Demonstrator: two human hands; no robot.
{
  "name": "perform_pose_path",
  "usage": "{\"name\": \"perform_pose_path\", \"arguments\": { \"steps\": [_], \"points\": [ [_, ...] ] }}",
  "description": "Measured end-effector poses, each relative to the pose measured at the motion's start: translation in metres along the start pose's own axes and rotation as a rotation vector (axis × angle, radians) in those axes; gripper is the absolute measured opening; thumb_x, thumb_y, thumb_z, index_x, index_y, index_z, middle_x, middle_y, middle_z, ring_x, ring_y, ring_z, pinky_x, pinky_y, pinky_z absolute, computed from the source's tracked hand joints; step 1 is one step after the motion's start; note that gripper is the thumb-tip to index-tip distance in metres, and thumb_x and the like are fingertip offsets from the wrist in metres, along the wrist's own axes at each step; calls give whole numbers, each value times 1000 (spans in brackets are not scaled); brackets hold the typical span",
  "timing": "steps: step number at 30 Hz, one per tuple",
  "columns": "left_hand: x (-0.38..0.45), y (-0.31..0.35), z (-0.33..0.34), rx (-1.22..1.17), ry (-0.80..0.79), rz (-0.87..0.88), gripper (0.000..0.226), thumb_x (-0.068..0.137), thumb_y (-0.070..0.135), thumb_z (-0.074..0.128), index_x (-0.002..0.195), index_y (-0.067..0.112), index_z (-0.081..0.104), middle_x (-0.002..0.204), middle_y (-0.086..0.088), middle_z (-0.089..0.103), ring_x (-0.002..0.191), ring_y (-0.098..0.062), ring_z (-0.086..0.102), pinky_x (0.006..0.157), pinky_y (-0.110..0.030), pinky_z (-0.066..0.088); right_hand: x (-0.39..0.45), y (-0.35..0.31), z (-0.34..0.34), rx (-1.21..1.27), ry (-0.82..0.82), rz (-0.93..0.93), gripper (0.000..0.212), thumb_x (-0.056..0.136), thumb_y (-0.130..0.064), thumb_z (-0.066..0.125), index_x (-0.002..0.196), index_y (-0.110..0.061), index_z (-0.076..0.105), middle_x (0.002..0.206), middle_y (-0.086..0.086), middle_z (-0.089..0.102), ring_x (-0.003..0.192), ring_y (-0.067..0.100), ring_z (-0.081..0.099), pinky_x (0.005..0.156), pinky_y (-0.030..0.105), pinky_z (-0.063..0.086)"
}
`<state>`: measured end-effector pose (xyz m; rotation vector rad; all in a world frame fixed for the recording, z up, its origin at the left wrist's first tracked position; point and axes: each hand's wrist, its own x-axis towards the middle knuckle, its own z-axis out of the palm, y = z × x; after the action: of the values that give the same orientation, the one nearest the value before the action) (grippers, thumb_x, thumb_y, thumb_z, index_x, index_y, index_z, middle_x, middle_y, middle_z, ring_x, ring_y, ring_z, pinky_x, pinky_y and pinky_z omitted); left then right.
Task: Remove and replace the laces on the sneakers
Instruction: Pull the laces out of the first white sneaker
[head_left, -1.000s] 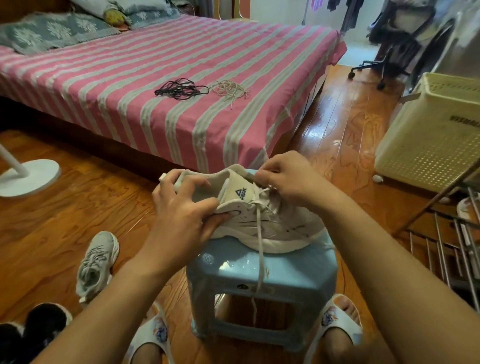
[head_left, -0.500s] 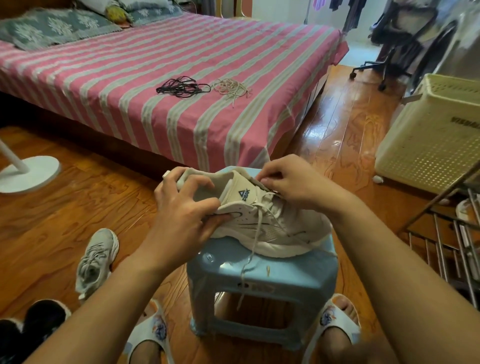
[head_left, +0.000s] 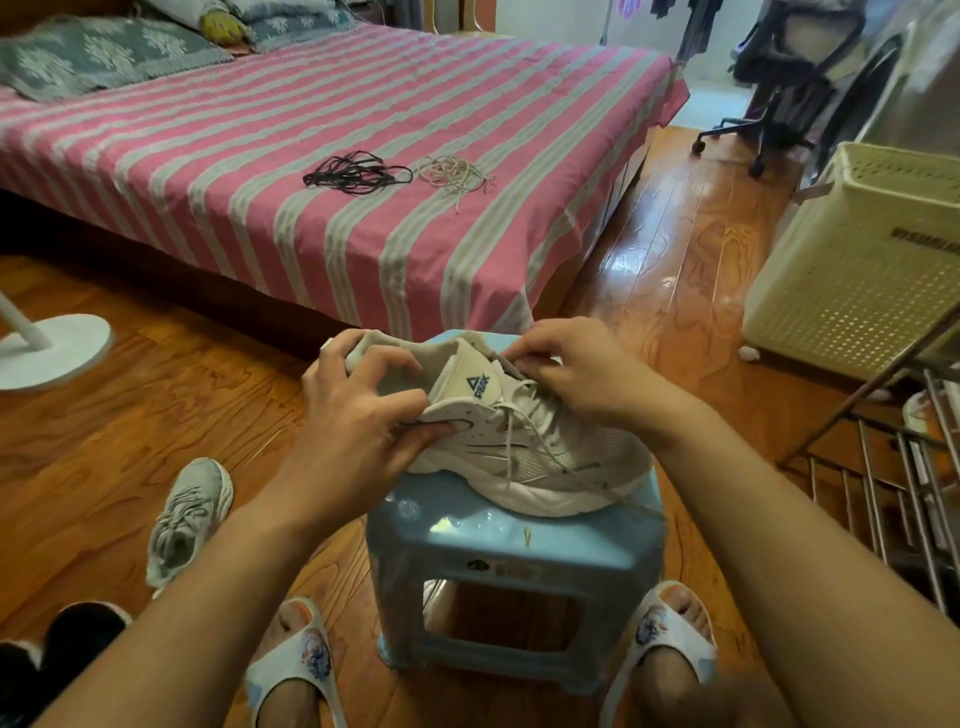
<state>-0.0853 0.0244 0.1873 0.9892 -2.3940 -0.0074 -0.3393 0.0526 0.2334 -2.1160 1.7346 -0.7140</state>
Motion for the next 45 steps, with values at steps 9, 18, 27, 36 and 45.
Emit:
{"name": "perform_pose_path", "arguments": {
  "steps": [9,18,27,36,45],
  "points": [
    [-2,1,-1,0,20,-18,38,91,59,54,80,26,72,126,4,58,133,-40,35,98,-53,30,-21,70,-33,-277,471,775,27,97,-19,54,112,-5,72,114,23,67,105,41,60,85,38,44],
    [5,5,3,-26,-31,-90,39,90,59,52,84,26,72,128,7,56,135,-38,30,101,-57,28,-38,-19,18,-236,187,-346,8,85,-15,78,92,-18,76,90,-1,62,86,23,50,72,31,45],
    [5,3,1,-15,-66,-94,47,91,64,44,88,28,73,127,10,55,138,-36,27,107,-58,24,-35,0,19,-297,283,-425,4,88,-15,71,89,-13,74,89,3,56,86,22,46,73,32,39],
    [3,16,-3,17,-38,-147,41,90,60,49,82,27,72,125,5,56,135,-39,30,105,-63,26,-53,-17,0,-223,341,-293,23,86,-33,73,100,-15,73,100,3,59,96,23,51,84,30,41],
    [3,18,-6,109,-13,-162,29,91,53,61,82,28,72,123,1,57,131,-38,37,105,-58,27,-39,-14,30,-490,320,-420,9,91,-18,67,88,-9,66,93,8,57,89,29,47,74,42,38]
  ]
}}
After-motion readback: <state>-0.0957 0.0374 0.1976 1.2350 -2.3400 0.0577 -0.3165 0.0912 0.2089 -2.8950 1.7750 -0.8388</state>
